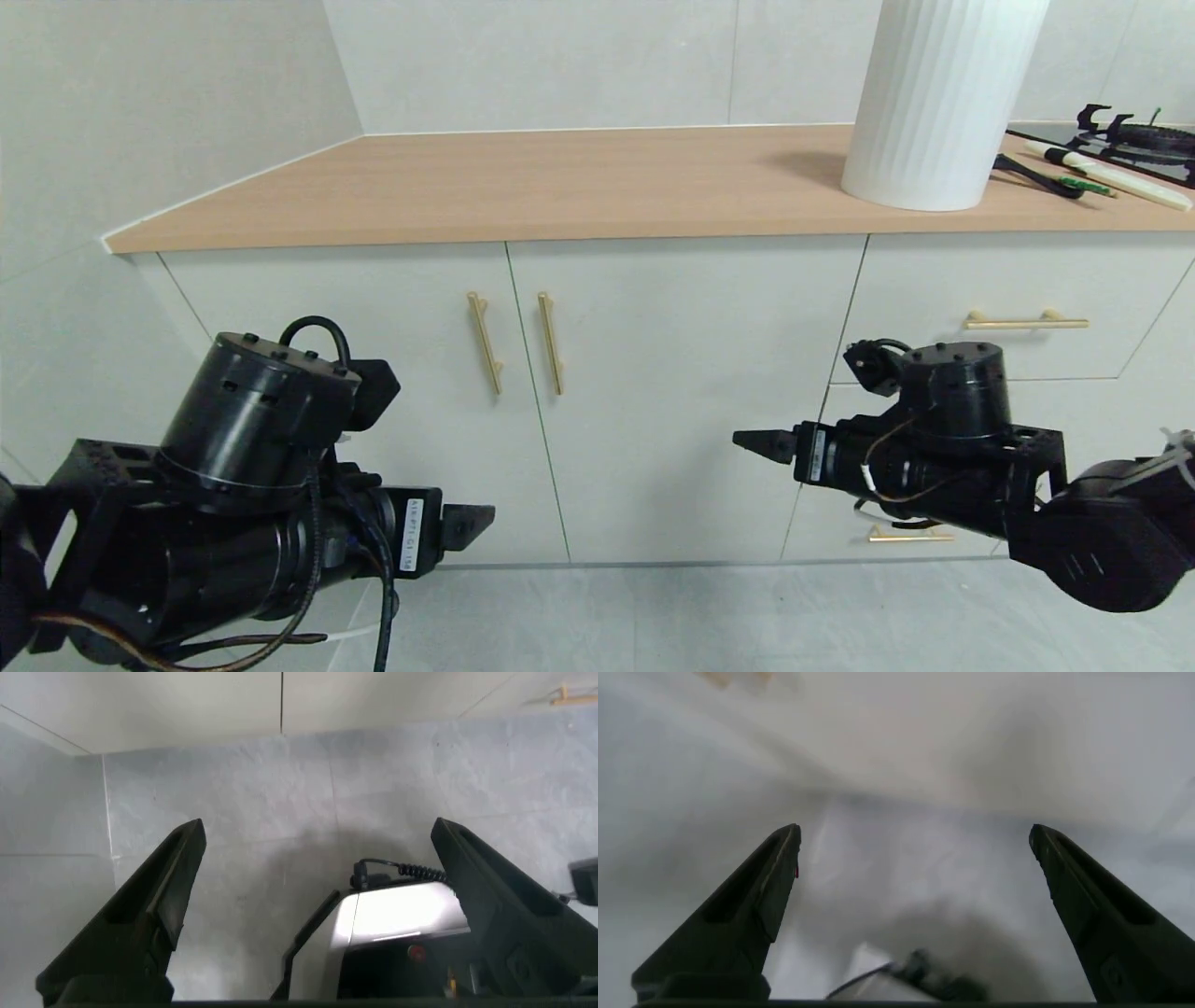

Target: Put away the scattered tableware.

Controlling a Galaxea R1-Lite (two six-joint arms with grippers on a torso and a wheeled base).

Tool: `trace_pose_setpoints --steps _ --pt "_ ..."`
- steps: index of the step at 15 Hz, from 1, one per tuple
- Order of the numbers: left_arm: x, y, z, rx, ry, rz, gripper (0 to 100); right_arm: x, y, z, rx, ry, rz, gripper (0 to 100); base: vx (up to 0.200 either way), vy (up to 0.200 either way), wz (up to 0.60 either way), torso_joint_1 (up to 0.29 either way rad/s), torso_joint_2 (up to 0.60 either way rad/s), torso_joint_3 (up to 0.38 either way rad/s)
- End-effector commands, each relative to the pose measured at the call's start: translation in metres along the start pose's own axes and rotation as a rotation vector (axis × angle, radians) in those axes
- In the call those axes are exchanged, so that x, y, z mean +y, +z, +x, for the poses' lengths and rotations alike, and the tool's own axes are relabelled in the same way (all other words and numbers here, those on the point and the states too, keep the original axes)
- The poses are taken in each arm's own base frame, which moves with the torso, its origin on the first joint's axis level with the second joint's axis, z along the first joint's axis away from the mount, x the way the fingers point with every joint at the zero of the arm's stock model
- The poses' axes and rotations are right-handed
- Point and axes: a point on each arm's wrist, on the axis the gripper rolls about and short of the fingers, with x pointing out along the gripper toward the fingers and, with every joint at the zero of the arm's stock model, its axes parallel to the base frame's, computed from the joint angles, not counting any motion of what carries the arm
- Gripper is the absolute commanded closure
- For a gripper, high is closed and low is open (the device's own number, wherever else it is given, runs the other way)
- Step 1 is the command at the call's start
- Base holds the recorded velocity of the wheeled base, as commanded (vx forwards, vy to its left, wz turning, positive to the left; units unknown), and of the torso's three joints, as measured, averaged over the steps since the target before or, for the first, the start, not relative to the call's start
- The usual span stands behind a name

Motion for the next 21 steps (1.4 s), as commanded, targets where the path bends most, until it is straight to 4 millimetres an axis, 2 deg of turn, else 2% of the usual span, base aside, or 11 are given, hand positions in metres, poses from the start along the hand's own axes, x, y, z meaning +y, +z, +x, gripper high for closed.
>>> trace_pose_setpoints --steps 1,5,6,8,10,12,15,16,17,18,21 --pt "0.011 0.007 -0.025 -0.095 -0.01 -0.037 0 0.007 0.011 -0.03 -0.091 -0.038 -0.056 0 0.0 0.0 0.0 0.0 0.0 0.0" --pt "0.039 0.013 -0.065 -0.265 0.019 -0.052 0 0.01 0.024 -0.083 -0.232 -0.093 -0.153 0 0.0 0.0 0.0 0.0 0.0 0.0" --pt "0.052 0.006 -0.087 -0.337 0.039 -0.047 0 0.011 0.026 -0.112 -0.311 -0.144 -0.184 0 0.0 0.0 0.0 0.0 0.0 0.0" --pt "0.063 -0.007 -0.118 -0.44 0.03 -0.039 0 0.013 0.025 -0.145 -0.401 -0.187 -0.211 0 0.0 0.0 0.0 0.0 0.0 0.0" --pt "0.08 -0.039 -0.164 -0.617 0.022 0.001 0 0.007 0.013 -0.202 -0.528 -0.233 -0.271 0 0.0 0.0 0.0 0.0 0.0 0.0" --pt "0.094 -0.073 -0.19 -0.748 0.104 0.04 0 -0.004 -0.005 -0.245 -0.597 -0.337 -0.342 0 0.0 0.0 0.0 0.0 0.0 0.0" --pt "0.103 -0.112 -0.214 -0.904 0.174 0.041 0 0.0 -0.033 -0.307 -0.646 -0.386 -0.372 0 0.0 0.0 0.0 0.0 0.0 0.0" --pt "0.103 -0.118 -0.216 -0.925 0.188 0.033 0 0.0 -0.039 -0.317 -0.644 -0.393 -0.378 0 0.0 0.0 0.0 0.0 0.0 0.0" --pt "0.104 -0.139 -0.219 -0.981 0.248 0.022 0 0.0 -0.06 -0.339 -0.641 -0.441 -0.396 0 0.0 0.0 0.0 0.0 0.0 0.0" --pt "0.104 -0.153 -0.219 -1.013 0.275 0.018 0 0.0 -0.074 -0.349 -0.652 -0.494 -0.408 0 0.0 0.0 0.0 0.0 0.0 0.0" --pt "0.103 -0.165 -0.215 -1.029 0.359 -0.02 0 0.004 -0.108 -0.366 -0.719 -0.634 -0.46 0 0.0 0.0 0.0 0.0 0.0 0.0"
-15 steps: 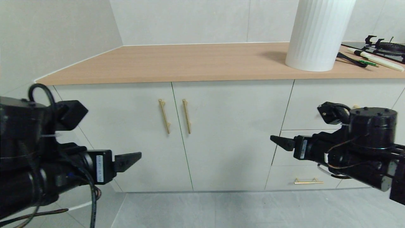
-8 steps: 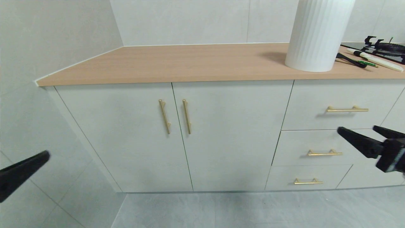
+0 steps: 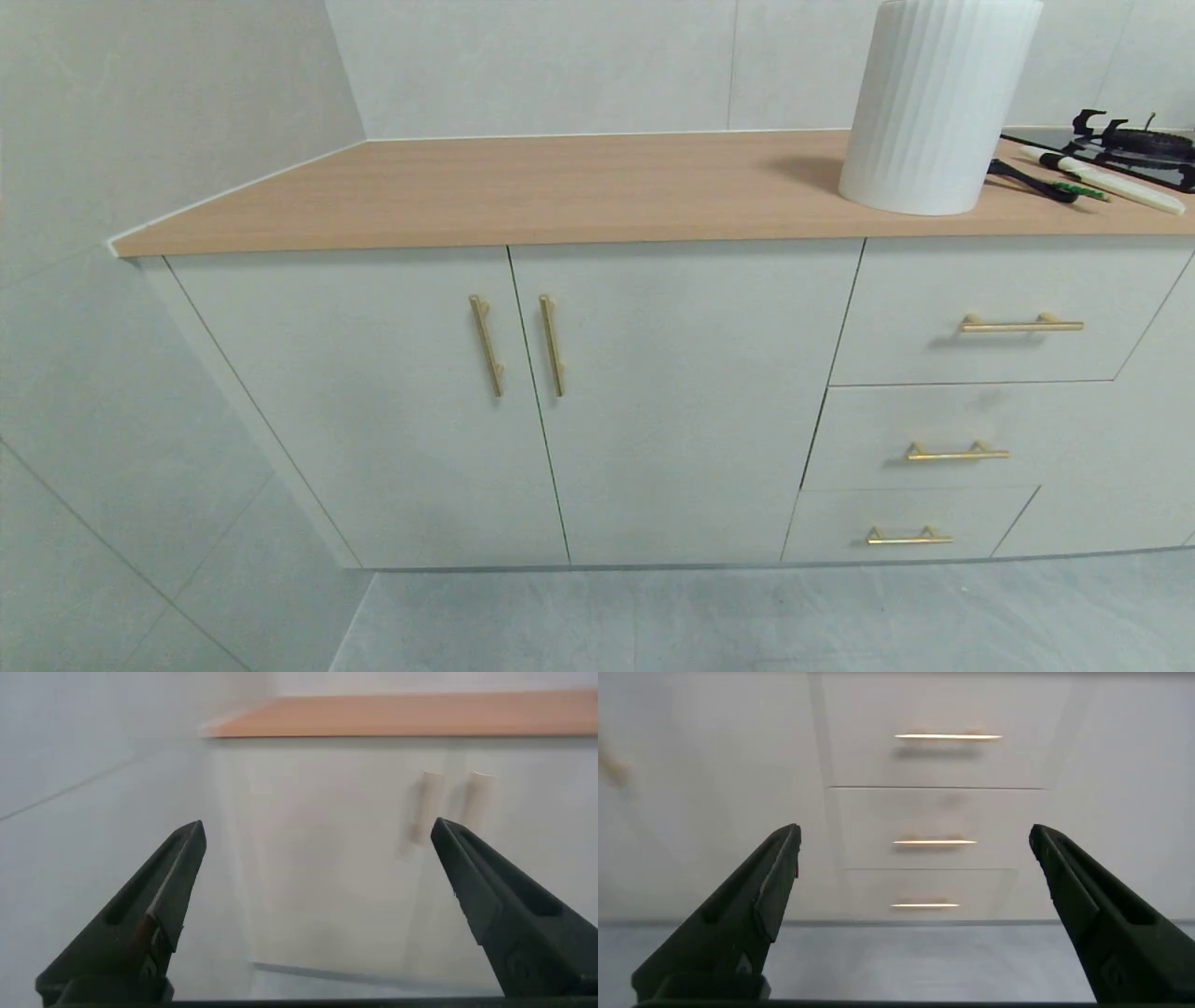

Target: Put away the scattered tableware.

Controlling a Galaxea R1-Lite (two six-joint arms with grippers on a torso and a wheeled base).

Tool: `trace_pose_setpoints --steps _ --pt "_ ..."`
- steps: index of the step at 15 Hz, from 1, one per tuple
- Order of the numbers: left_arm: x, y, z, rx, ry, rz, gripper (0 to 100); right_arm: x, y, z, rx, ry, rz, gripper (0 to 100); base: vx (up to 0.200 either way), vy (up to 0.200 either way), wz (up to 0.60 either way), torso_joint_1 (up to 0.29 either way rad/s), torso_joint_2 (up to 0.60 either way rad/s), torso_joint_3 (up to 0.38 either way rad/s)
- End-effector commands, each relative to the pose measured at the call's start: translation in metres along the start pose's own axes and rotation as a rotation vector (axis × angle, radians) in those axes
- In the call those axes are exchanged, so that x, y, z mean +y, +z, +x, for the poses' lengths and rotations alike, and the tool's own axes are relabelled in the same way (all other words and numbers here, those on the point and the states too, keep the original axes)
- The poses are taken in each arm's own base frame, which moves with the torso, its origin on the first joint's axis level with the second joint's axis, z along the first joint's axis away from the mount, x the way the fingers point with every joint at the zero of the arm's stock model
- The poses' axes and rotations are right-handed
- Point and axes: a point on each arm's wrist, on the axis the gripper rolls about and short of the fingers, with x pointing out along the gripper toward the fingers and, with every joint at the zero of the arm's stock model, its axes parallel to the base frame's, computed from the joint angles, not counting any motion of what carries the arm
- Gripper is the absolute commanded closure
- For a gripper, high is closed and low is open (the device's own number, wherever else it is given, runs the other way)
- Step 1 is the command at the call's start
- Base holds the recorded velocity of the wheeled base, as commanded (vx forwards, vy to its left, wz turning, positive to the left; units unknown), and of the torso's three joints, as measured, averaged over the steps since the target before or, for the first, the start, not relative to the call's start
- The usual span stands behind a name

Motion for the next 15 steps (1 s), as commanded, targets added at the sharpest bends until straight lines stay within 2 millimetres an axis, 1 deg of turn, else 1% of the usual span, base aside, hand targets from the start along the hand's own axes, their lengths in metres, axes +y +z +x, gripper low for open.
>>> trace_pose_setpoints --steps 1,2,3,4,5,6,7,8,9,10,11,13,14,15 --pt "0.002 -0.013 -0.014 -0.037 0.088 -0.002 0 0.0 -0.019 -0.056 -0.165 -0.172 -0.045 0 0.0 0.0 0.0 0.0 0.0 0.0" --pt "-0.001 -0.016 -0.016 -0.037 0.138 0.016 0 0.001 -0.024 -0.062 -0.169 -0.19 -0.048 0 0.0 0.0 0.0 0.0 0.0 0.0" --pt "-0.003 -0.021 -0.023 -0.058 0.148 0.03 0 0.0 -0.024 -0.062 -0.169 -0.211 -0.04 0 0.0 0.0 0.0 0.0 0.0 0.0" --pt "-0.005 -0.03 -0.028 -0.07 0.115 0.039 0 -0.001 -0.024 -0.062 -0.167 -0.239 -0.029 0 0.0 0.0 0.0 0.0 0.0 0.0" --pt "-0.006 -0.039 -0.025 -0.041 0.114 0.036 0 0.0 -0.03 -0.058 -0.145 -0.216 -0.017 0 0.0 0.0 0.0 0.0 0.0 0.0" --pt "-0.007 -0.05 -0.02 -0.005 0.124 0.042 0 0.003 -0.044 -0.049 -0.096 -0.161 -0.013 0 0.0 0.0 0.0 0.0 0.0 0.0" --pt "-0.009 -0.065 -0.014 0.025 0.122 0.052 0 0.006 -0.062 -0.037 -0.064 -0.09 0.001 0 0.0 0.0 0.0 0.0 0.0 0.0" --pt "-0.012 -0.088 -0.007 0.058 0.108 0.068 0 0.008 -0.077 -0.026 -0.074 -0.038 0.014 0 0.0 0.0 0.0 0.0 0.0 0.0" --pt "-0.014 -0.11 -0.001 0.07 0.082 0.102 0 0.01 -0.087 -0.019 -0.107 -0.006 0.013 0 0.0 0.0 0.0 0.0 0.0 0.0" --pt "-0.016 -0.116 0.0 0.067 0.042 0.103 0 0.012 -0.098 -0.014 -0.134 0.029 0.007 0 0.0 0.0 0.0 0.0 0.0 0.0" --pt "-0.016 -0.118 0.0 0.089 0.008 0.069 0 0.013 -0.101 -0.013 -0.123 0.057 0.006 0 0.0 0.0 0.0 0.0 0.0 0.0" --pt "-0.017 -0.127 -0.001 0.172 -0.027 0.072 0 0.013 -0.108 -0.012 -0.048 0.063 0.005 0 0.0 0.0 0.0 0.0 0.0 0.0" --pt "-0.018 -0.128 -0.002 0.18 -0.059 0.059 0 0.014 -0.117 -0.012 0.036 0.066 0.001 0 0.0 0.0 0.0 0.0 0.0 0.0" --pt "-0.018 -0.128 -0.002 0.18 -0.077 0.042 0 0.014 -0.117 -0.012 0.041 0.066 0.007 0 0.0 0.0 0.0 0.0 0.0 0.0"
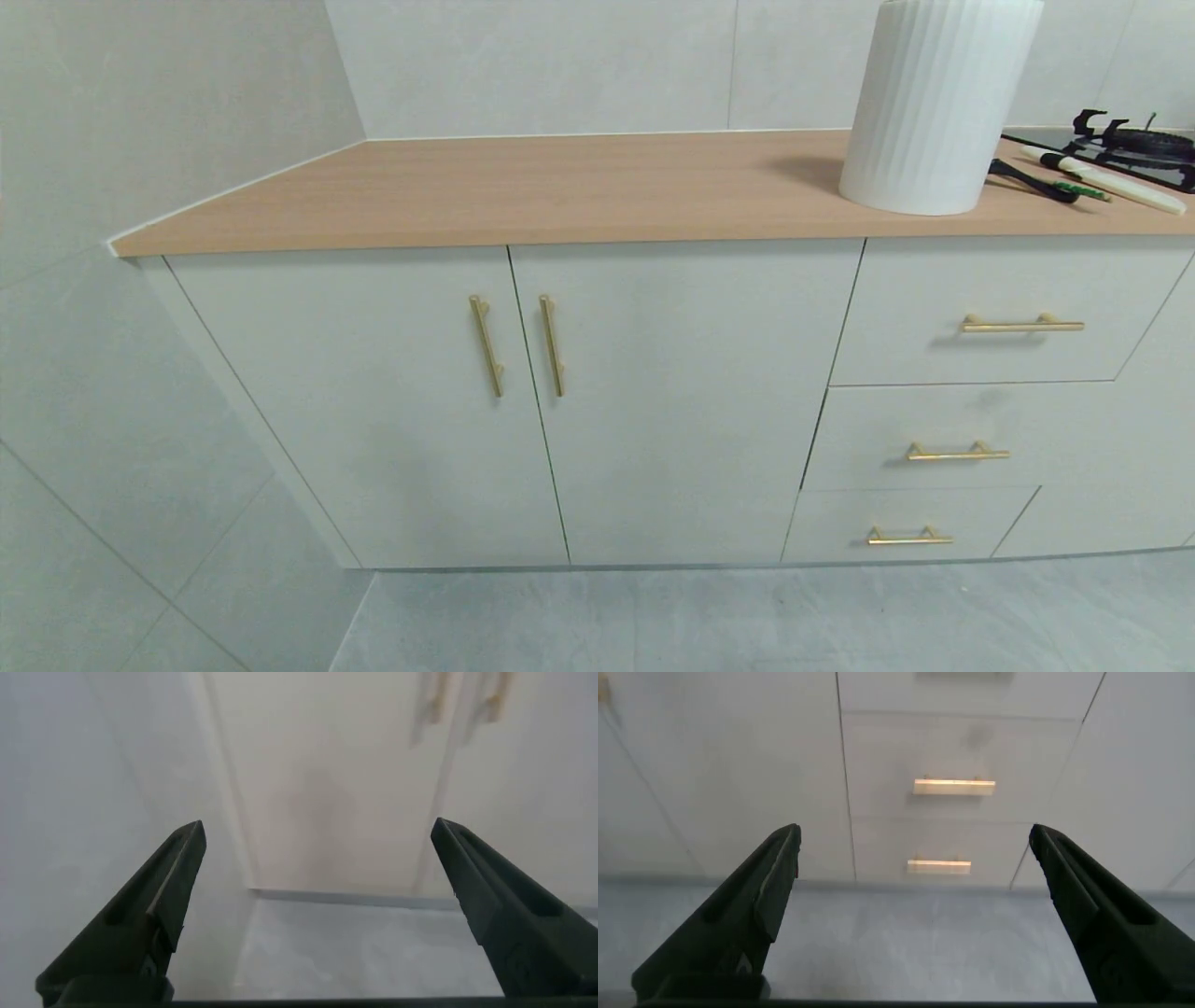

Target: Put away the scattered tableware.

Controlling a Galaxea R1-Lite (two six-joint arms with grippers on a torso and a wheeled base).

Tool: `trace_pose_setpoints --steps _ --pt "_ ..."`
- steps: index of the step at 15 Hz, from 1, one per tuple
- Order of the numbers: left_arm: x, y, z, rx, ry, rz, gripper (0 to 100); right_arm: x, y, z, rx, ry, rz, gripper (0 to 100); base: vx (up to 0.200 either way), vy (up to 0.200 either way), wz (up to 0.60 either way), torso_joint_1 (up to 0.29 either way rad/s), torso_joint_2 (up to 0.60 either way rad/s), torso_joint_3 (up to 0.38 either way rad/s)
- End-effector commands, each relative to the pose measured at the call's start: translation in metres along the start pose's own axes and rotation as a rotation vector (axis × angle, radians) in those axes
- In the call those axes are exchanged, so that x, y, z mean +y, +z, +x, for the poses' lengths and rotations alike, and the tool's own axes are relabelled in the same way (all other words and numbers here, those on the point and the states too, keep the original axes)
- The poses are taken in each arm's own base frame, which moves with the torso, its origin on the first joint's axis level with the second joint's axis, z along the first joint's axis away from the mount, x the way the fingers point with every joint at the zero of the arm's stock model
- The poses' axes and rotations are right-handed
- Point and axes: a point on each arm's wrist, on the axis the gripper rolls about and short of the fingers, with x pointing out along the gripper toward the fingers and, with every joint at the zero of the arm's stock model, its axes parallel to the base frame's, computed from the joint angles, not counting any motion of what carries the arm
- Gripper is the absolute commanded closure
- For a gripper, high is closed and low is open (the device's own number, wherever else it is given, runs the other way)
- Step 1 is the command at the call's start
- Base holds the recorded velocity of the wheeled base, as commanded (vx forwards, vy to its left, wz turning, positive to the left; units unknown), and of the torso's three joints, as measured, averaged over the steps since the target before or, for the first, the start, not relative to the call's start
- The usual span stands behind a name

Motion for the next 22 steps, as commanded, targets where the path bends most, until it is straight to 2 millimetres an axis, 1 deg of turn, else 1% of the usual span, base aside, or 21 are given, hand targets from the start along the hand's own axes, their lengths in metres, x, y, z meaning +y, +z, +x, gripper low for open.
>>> trace_pose_setpoints --steps 1,3,5,7,16,22 --pt "-0.0006 -0.0008 0.0002 0.002 -0.024 -0.012 0 0.0001 -0.0024 0.0005 0.017 0.0 0.002 0 0.0 0.0 0.0 0.0 0.0 0.0" --pt "-0.0033 -0.0057 -0.0001 0.046 -0.134 -0.008 0 0.0001 -0.0024 0.0005 0.017 0.003 0.015 0 0.0 0.0 0.0 0.0 0.0 0.0" --pt "-0.0032 -0.0053 -0.0001 0.041 -0.132 -0.007 0 0.0002 -0.0024 0.0005 0.017 0.004 0.015 0 0.0 0.0 0.0 0.0 0.0 0.0" --pt "-0.0032 -0.0051 0.0 0.043 -0.131 -0.05 0 0.0002 -0.0024 0.0005 0.017 0.004 0.015 0 0.0 0.0 0.0 0.0 0.0 0.0" --pt "-0.0032 -0.0049 0.0 0.041 -0.129 -0.051 0 0.0002 -0.0024 0.0005 0.017 0.004 0.015 0 0.0 0.0 0.0 0.0 0.0 0.0" --pt "-0.0032 -0.0049 0.0 0.041 -0.129 -0.054 0 0.0002 -0.0024 0.0005 0.017 0.004 0.015 0 0.0 -0.2 0.0 0.003 0.01 0.005"
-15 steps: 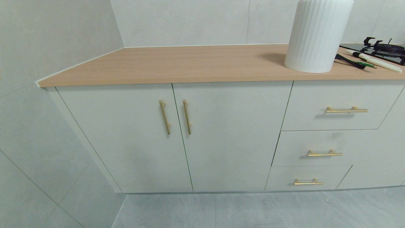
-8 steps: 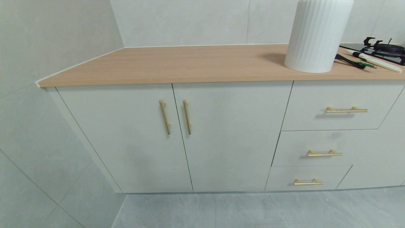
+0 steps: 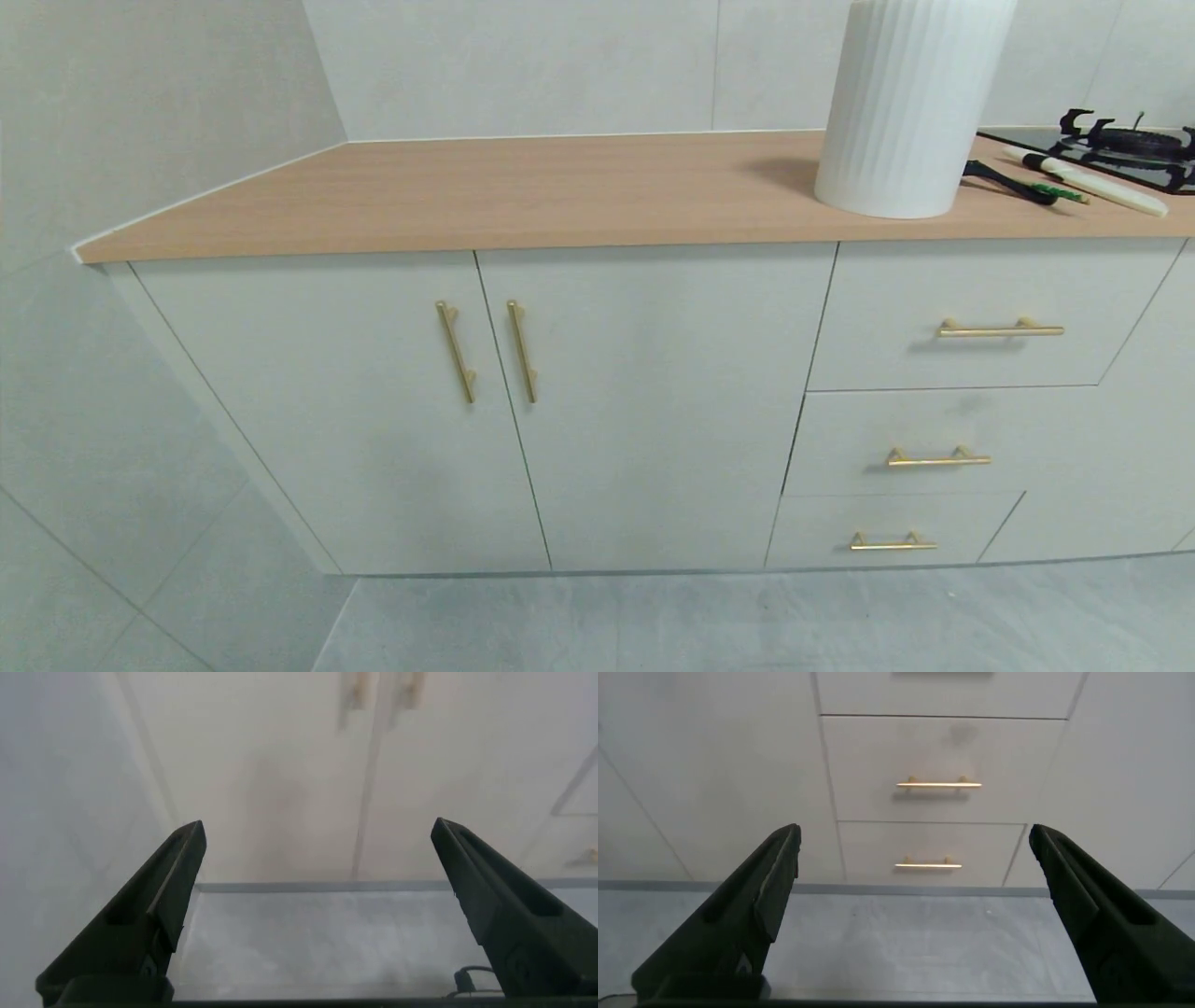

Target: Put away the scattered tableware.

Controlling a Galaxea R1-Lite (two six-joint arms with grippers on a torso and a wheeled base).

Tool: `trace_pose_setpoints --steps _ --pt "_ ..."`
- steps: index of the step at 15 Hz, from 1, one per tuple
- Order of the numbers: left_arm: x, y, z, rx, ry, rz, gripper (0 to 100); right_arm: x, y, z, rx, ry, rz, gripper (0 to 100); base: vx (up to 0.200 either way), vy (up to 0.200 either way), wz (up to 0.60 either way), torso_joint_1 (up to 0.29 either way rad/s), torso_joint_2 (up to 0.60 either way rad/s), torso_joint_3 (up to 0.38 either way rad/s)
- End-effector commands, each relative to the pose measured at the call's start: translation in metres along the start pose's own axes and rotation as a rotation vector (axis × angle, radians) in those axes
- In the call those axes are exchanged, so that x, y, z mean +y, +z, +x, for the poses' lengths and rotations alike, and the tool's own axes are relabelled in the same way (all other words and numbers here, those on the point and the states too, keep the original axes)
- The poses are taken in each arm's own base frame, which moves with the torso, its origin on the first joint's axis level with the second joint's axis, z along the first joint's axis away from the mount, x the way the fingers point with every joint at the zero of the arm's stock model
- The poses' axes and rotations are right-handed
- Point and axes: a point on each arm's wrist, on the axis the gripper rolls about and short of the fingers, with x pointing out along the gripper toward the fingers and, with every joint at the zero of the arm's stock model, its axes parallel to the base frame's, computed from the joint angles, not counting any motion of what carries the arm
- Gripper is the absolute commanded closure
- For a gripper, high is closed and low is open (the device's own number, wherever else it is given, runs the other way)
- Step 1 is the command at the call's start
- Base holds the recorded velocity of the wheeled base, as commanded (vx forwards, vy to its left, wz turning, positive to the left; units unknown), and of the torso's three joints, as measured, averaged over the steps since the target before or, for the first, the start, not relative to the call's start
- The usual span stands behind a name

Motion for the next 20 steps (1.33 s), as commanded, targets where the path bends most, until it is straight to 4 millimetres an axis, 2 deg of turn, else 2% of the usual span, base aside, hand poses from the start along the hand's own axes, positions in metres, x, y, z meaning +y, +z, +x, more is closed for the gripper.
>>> trace_pose_setpoints --steps 1,11,18,20 --pt "0.0 0.0001 0.0001 0.001 0.0 -0.001 0 0.0 0.0 0.0002 0.002 0.0 -0.001 0 0.0 -0.2 0.0 0.007 0.0 0.002" --pt "0.0 0.0001 0.0001 0.001 0.0 -0.001 0 0.0 0.0 0.0002 0.002 0.0 0.001 0 0.0 -0.2 0.0 0.001 0.0 0.002" --pt "0.0 0.0001 0.0001 0.001 0.002 -0.001 0 0.0 0.0 0.0002 0.002 0.0 -0.001 0 0.0 0.0 0.0 0.0 0.0 0.0" --pt "0.0 0.0001 0.0001 0.001 0.0 -0.001 0 0.0 0.0 0.0002 0.002 0.0 -0.001 0 0.2 0.0 0.0 0.002 0.0 0.002"
